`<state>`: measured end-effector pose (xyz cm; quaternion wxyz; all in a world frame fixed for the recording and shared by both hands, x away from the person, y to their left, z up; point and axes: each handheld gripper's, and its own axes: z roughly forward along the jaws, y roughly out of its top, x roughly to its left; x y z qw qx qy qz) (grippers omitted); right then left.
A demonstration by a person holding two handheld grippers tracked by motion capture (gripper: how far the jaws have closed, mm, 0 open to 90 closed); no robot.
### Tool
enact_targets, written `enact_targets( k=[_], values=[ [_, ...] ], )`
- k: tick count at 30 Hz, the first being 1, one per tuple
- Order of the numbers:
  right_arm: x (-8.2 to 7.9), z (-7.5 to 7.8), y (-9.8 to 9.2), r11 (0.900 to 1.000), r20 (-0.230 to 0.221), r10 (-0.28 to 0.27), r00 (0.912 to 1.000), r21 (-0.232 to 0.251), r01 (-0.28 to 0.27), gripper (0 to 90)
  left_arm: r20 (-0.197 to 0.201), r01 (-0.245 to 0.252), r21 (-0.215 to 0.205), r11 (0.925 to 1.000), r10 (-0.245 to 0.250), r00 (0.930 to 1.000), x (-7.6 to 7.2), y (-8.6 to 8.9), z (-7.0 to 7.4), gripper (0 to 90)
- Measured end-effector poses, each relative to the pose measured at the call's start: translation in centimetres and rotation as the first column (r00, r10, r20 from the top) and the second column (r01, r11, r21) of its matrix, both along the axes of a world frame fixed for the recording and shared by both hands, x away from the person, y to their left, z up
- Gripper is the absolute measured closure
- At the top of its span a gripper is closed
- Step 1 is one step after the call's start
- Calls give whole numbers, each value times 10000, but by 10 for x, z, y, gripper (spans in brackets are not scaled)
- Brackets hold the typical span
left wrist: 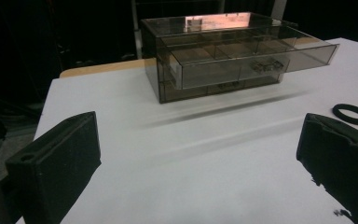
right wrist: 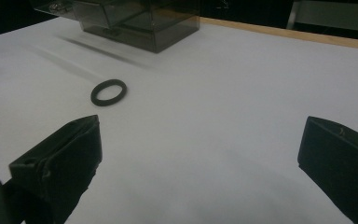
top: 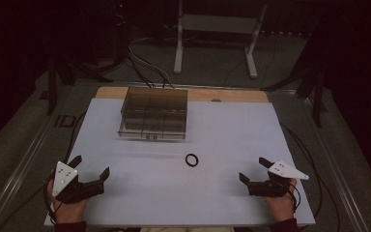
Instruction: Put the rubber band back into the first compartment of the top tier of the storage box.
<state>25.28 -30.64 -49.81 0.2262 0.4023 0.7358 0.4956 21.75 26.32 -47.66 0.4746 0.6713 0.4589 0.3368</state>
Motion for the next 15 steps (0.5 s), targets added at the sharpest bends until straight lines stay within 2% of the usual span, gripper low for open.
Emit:
enact_targets(
  k=[10, 15],
  values=[
    [-1, 1, 1, 9997, 0, -219, 9998, -102, 219, 0, -162, 95, 251, 9996, -91, 9998, 2, -12, 4, 6],
    [-2, 2, -1, 9994, 43, -335, 9994, -20, 335, 0, -303, 144, 196, 9997, -138, 9994, 6, -23, 7, 6]
  ],
)
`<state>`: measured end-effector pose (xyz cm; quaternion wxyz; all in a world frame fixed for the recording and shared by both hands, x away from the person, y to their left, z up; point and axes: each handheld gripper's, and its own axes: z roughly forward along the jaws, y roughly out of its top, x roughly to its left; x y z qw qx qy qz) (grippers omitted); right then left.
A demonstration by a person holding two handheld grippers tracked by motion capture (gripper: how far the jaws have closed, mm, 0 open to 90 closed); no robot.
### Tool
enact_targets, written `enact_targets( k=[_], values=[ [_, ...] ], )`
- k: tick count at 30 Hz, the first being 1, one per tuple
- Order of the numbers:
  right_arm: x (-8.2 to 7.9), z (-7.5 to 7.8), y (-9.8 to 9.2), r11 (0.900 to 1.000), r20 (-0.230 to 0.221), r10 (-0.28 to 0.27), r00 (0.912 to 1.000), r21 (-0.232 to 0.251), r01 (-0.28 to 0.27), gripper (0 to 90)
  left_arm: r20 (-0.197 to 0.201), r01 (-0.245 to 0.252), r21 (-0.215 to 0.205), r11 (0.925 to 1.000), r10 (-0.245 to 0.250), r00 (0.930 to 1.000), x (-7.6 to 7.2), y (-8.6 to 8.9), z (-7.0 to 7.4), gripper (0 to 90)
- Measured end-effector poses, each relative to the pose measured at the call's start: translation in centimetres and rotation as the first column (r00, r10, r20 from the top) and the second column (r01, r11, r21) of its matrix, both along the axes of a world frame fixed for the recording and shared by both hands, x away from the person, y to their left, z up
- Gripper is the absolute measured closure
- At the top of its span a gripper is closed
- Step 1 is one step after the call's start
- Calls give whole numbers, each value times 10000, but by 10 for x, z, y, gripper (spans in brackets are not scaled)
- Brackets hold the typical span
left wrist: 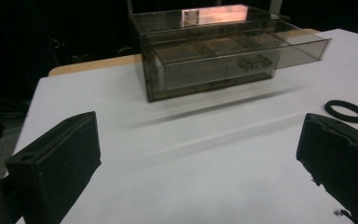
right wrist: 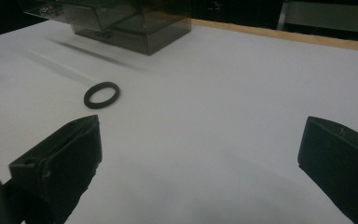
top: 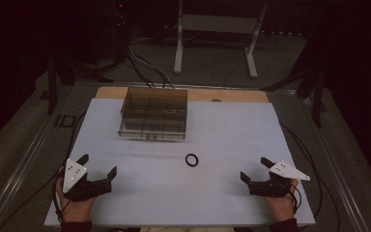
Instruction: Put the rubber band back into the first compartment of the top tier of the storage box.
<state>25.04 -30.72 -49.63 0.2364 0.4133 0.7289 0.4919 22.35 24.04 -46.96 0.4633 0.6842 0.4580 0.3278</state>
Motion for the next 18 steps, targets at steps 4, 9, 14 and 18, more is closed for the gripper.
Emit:
enact_targets(
  k=[4, 9, 14, 18],
  values=[
    [0, 0, 1, 10000, -39, -35, 10000, 1, 35, 0, -52, 118, 75, 9999, -118, 9999, 6, -7, 3, 6],
    [-1, 0, 1, 10000, -12, -19, 10000, -25, 19, 0, -33, 334, 28, 9994, -334, 9994, 13, -16, 8, 6],
    [-1, 0, 1, 9999, -9, -70, 10000, 71, 70, 0, -78, 565, 43, 9984, -565, 9984, 21, -27, 9, 6],
    [-1, 0, 0, 9998, -13, -98, 10000, 157, 98, 0, -93, 634, -235, 9977, -636, 9979, 25, -35, 5, 6]
  ],
)
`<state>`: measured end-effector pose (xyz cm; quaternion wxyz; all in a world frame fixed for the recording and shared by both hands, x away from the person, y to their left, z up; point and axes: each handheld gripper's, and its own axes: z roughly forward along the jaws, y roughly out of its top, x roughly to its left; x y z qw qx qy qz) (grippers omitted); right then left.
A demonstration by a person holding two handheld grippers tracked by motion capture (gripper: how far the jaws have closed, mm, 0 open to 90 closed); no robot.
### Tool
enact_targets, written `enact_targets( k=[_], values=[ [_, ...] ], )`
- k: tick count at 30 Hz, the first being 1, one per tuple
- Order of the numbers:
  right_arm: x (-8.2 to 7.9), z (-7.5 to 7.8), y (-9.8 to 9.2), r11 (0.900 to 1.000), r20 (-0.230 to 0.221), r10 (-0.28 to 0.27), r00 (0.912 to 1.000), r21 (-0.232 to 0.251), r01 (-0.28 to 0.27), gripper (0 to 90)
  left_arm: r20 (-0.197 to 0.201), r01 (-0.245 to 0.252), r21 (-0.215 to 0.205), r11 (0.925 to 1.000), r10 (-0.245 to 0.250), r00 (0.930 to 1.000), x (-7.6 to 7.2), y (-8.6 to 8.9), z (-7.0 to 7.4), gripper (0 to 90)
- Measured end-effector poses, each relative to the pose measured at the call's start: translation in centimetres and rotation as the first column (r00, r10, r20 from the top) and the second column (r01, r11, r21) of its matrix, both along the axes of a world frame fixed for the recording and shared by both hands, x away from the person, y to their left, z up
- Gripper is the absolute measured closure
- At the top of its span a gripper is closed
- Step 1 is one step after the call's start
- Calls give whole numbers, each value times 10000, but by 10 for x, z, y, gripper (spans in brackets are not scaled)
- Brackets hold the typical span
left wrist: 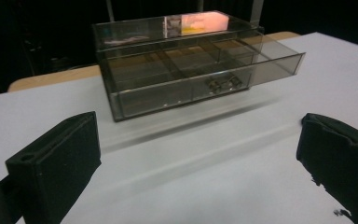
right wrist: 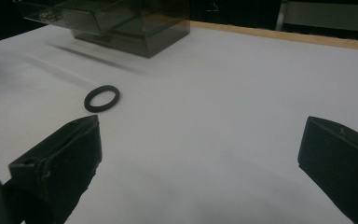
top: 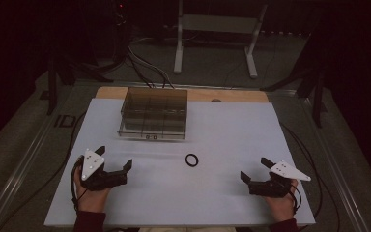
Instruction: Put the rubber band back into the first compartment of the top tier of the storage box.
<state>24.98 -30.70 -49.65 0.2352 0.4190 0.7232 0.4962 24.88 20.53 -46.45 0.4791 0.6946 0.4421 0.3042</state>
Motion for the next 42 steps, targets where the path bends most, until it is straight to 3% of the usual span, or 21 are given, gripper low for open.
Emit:
enact_targets(
  k=[14, 15, 20, 32, 42],
  values=[
    [1, -1, -1, 10000, 0, -10, 10000, 87, 10, 0, -98, 552, 38, 9985, -551, 9984, 18, -27, 1, 6],
    [1, -1, -1, 10000, -8, -9, 10000, 89, 9, 0, -141, 728, 74, 9973, -727, 9973, 22, -37, 0, 6],
    [1, -2, 0, 9996, -114, 90, 9999, 260, -87, 0, -231, 977, 83, 9952, -975, 9950, 26, -51, -4, 6],
    [2, -3, 0, 9998, -84, 37, 10000, 184, -35, 0, -367, 1424, 277, 9894, -1413, 9893, 41, -74, -8, 6],
    [1, -2, -1, 9998, -53, -43, 10000, 191, 44, 0, -320, 1949, 254, 9805, -1941, 9805, 53, -95, -10, 7]
  ],
)
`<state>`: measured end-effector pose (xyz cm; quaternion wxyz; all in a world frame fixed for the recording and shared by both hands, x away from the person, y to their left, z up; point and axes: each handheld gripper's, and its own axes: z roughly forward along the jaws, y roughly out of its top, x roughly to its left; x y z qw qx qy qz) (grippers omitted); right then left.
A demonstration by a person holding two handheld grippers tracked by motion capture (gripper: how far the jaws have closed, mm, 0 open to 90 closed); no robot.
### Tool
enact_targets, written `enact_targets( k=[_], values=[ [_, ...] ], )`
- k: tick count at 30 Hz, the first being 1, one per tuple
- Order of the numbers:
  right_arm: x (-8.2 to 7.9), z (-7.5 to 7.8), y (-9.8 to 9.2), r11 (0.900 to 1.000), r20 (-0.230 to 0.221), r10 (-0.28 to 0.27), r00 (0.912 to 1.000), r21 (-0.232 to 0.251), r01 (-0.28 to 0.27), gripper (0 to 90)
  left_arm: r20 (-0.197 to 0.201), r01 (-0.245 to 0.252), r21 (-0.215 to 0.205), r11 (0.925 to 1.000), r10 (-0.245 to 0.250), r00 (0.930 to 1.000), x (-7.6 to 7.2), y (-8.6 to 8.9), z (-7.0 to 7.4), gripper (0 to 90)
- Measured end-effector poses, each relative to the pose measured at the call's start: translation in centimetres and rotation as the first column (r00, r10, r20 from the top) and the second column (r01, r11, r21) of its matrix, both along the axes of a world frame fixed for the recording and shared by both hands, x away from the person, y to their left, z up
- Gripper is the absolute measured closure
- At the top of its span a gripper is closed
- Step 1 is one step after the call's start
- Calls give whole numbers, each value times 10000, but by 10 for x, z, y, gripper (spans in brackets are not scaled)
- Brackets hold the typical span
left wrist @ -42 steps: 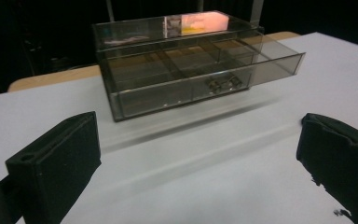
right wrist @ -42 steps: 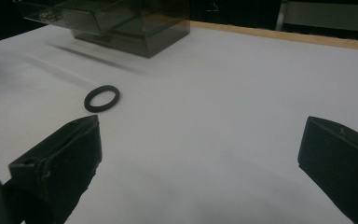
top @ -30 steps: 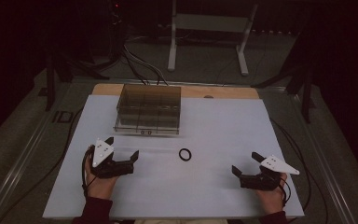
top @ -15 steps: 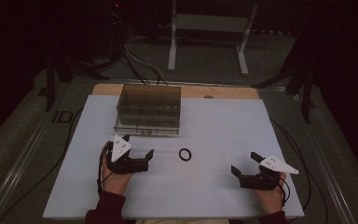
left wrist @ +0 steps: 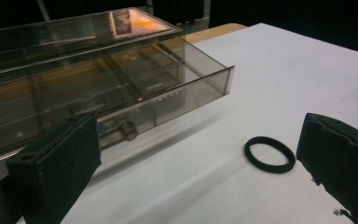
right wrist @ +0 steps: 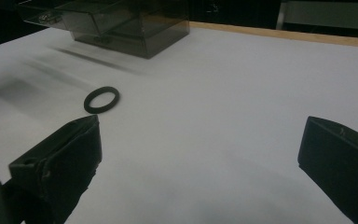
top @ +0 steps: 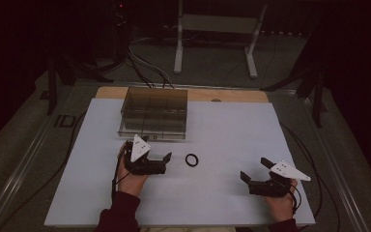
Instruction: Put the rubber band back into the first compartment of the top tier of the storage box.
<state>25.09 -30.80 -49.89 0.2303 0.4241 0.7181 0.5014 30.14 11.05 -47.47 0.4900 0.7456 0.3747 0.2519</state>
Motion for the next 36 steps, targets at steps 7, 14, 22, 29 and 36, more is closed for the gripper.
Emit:
enact_targets(
  k=[7, 14, 22, 29, 36],
  values=[
    [0, 0, 0, 10000, 1, 17, 10000, -9, -17, 0, -247, 164, 131, 9998, -161, 9996, 6, -10, -5, 7],
    [0, 0, 0, 10000, -38, 0, 10000, 23, 0, 0, -502, 356, 136, 9993, -349, 9981, 12, -18, -9, 10],
    [0, 0, 1, 10000, -29, 24, 10000, -16, -24, 0, -762, 609, 200, 9979, -592, 9953, 17, -31, -11, 11],
    [0, 0, 1, 10000, -22, 30, 10000, -3, -30, 0, -1192, 832, 410, 9957, -778, 9898, 21, -44, -13, 38],
    [0, 0, 1, 10000, -10, 53, 10000, -14, -53, 0, -1498, 1122, 535, 9922, -1031, 9833, 26, -57, -20, 57]
  ],
)
